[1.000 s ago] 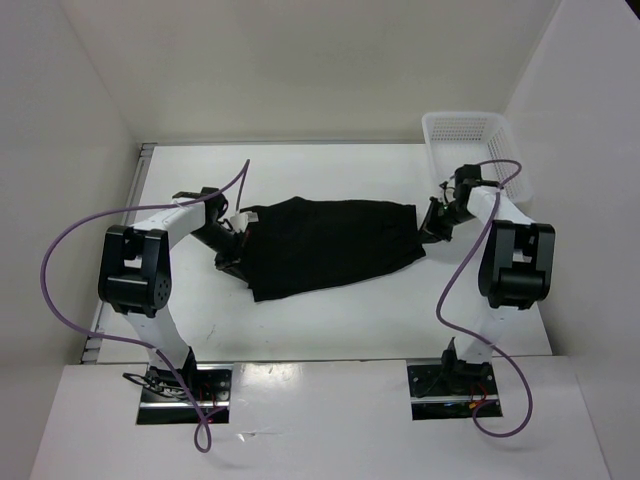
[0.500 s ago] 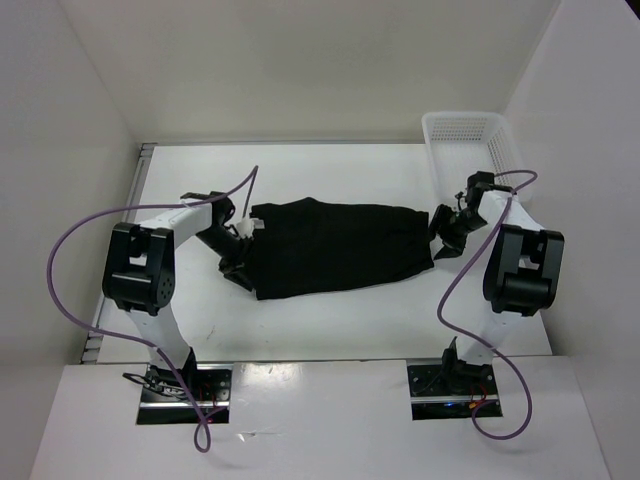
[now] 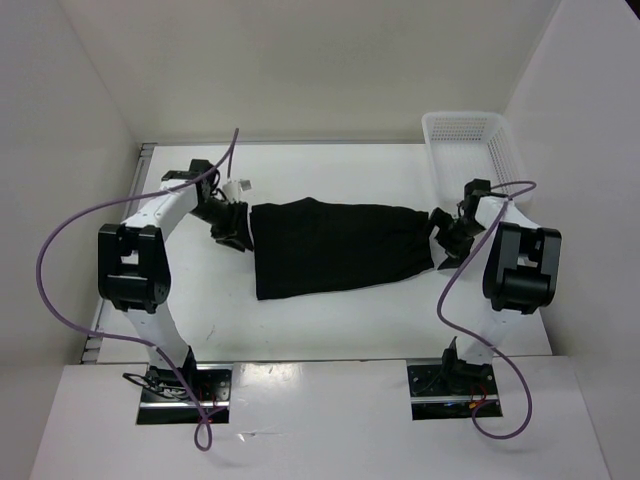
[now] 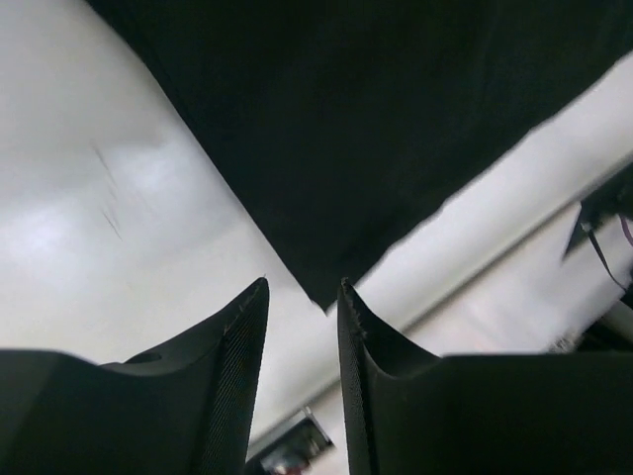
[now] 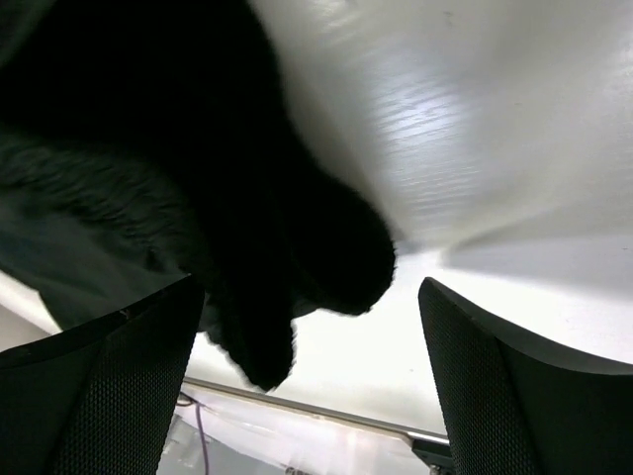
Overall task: Fold and stack the shorts
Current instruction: Fold the shorts
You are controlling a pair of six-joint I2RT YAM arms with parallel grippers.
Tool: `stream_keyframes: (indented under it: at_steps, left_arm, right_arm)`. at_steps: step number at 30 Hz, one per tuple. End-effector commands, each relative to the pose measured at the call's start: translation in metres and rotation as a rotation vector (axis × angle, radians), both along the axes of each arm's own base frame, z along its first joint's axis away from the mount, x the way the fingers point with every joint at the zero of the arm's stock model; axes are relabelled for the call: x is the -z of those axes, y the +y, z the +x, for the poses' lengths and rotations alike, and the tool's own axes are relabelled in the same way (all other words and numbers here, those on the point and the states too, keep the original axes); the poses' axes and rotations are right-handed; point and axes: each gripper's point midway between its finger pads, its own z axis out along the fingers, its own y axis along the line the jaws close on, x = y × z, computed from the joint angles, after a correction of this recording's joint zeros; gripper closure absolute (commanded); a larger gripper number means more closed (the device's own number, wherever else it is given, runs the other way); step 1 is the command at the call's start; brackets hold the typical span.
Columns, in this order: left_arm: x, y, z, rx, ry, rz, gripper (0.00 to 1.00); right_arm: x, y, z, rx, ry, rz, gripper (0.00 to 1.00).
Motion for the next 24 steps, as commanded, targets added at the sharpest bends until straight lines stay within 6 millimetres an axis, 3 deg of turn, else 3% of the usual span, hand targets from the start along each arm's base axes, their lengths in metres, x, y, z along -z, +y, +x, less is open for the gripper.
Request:
stream_keyframes:
  at_steps: [1,2,3,5,6,8,12,15,18,24]
  left_arm:
    - [0.012,-0.001,0.033,0.004,-0.093,0.009,0.58]
    - [0.014,-0.001,0.039,0.004,-0.107,0.008,0.58]
    - [0.021,-0.003,0.047,0.006,-0.119,-0.002,0.58]
    - [0.026,-0.004,0.057,0.006,-0.145,-0.003,0.58]
    - [0.025,-0.004,0.063,0.006,-0.172,-0.005,0.57]
    - [0.027,-0.003,0.070,0.003,-0.193,0.004,0.57]
    - [0.025,0.004,0.097,-0.016,-0.279,0.033,0.56]
    - [0.014,0.003,0.118,-0.017,-0.349,0.029,0.56]
    - [0.018,0.001,0.133,-0.014,-0.361,0.017,0.52]
    - [0.054,0.014,0.154,-0.042,-0.352,0.108,0.52]
  right_arm:
    - [0.015,-0.005,-0.001,0.034,0.026,-0.032,0.06]
    - [0.021,-0.007,-0.005,0.036,0.048,-0.043,0.06]
    - [0.027,-0.006,-0.007,0.036,0.057,-0.042,0.14]
    - [0.031,-0.004,-0.008,0.034,0.070,-0.029,0.39]
    - [0.033,-0.005,-0.006,0.034,0.069,-0.029,0.61]
    - [0.035,-0.003,-0.008,0.033,0.069,-0.020,0.67]
    - [0.039,0.001,-0.009,0.030,0.060,0.002,0.90]
    - [0.036,0.006,-0.011,0.026,0.057,0.029,0.99]
    - [0.034,0.011,-0.008,0.022,0.031,0.055,1.00]
    - [0.024,0.010,-0.004,-0.008,-0.031,0.050,1.00]
